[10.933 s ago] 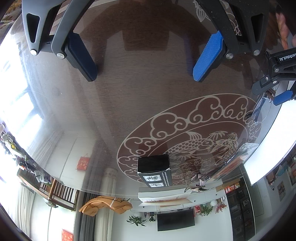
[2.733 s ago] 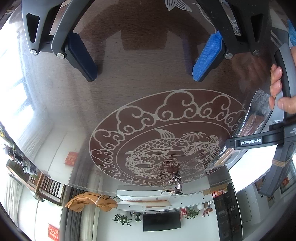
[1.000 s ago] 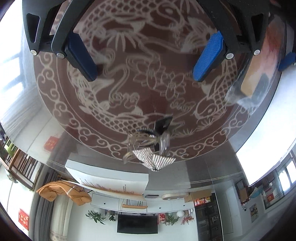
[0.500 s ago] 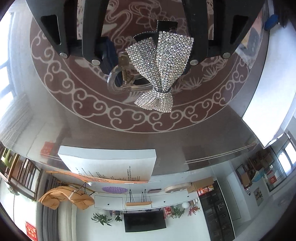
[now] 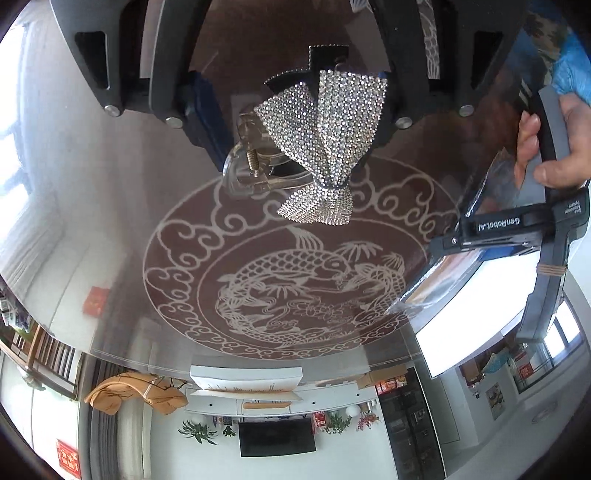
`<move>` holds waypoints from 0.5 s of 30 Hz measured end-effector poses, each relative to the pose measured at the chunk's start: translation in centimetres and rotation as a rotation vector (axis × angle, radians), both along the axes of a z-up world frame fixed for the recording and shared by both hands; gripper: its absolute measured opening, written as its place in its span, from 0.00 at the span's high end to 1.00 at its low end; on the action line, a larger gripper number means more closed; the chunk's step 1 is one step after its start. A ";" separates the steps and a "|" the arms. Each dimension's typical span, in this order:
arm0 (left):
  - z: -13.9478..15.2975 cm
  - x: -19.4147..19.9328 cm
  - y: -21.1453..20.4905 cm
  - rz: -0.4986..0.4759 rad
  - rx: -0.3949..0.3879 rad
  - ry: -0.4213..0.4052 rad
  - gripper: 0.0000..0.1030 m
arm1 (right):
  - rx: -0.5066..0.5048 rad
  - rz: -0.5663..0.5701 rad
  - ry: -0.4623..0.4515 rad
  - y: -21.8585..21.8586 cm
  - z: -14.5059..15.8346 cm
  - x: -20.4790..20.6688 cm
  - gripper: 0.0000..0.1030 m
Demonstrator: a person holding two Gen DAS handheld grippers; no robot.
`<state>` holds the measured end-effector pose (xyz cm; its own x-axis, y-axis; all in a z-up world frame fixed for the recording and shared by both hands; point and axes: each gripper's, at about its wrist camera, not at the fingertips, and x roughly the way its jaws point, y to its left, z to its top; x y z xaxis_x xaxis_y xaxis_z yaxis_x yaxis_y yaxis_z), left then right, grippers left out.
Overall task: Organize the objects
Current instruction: 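Drop the phone case into the bin with the left tool while the right drops the clip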
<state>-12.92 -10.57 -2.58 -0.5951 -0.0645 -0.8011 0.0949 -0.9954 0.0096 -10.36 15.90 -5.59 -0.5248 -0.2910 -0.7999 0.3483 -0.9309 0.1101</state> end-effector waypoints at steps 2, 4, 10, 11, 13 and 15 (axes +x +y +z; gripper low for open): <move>0.1 0.7 0.2 -0.014 0.000 0.009 0.28 | 0.012 0.003 -0.026 0.5 0.4 0.5 0.19; 0.2 1.5 0.5 -0.029 0.002 0.011 0.28 | 0.037 0.024 -0.035 0.4 1.1 0.5 0.18; 0.8 5.5 0.3 -0.059 0.075 0.044 0.28 | 0.052 0.039 -0.116 -0.4 1.7 -1.3 0.53; 1.3 6.1 0.3 -0.059 0.084 0.057 0.28 | 0.041 0.022 -0.128 -0.2 1.8 -1.3 0.54; 2.6 7.4 0.3 -0.070 0.096 0.090 0.28 | 0.024 0.010 -0.124 0.1 2.3 -0.8 0.54; 4.7 8.6 0.2 -0.084 0.125 0.131 0.28 | -0.013 -0.004 -0.116 0.0 3.6 -0.1 0.54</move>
